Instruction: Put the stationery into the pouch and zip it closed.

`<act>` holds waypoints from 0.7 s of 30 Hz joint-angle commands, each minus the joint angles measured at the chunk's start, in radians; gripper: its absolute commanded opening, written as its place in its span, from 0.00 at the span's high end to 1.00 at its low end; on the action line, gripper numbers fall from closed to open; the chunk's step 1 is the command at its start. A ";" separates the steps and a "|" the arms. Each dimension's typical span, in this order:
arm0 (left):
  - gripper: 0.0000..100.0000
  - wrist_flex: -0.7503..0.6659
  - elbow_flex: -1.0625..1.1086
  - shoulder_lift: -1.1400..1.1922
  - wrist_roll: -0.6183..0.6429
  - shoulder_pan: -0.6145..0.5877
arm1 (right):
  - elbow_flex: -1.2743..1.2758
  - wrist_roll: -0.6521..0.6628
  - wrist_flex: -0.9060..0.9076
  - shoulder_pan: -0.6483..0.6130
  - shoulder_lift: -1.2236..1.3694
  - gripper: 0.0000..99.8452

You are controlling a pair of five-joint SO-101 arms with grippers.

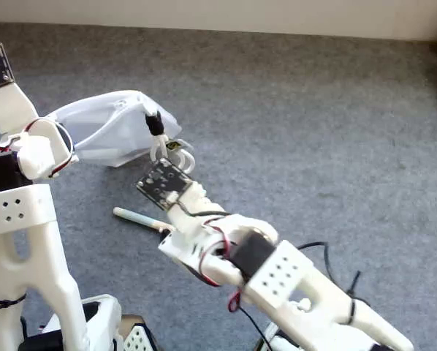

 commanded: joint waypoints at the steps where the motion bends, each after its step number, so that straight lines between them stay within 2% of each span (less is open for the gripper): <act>1: 0.99 -0.011 0.008 0.001 0.011 -0.018 | -0.016 0.015 -0.079 -0.012 0.119 0.85; 9: 0.99 -0.011 0.008 0.001 0.009 -0.018 | -0.022 0.018 -0.182 -0.010 0.328 0.85; 14: 0.99 -0.011 0.008 0.001 0.006 -0.018 | -0.021 0.133 -0.232 -0.008 0.429 0.85; 21: 0.99 -0.011 0.008 0.001 0.006 -0.018 | -0.022 0.140 -0.300 0.042 0.550 0.85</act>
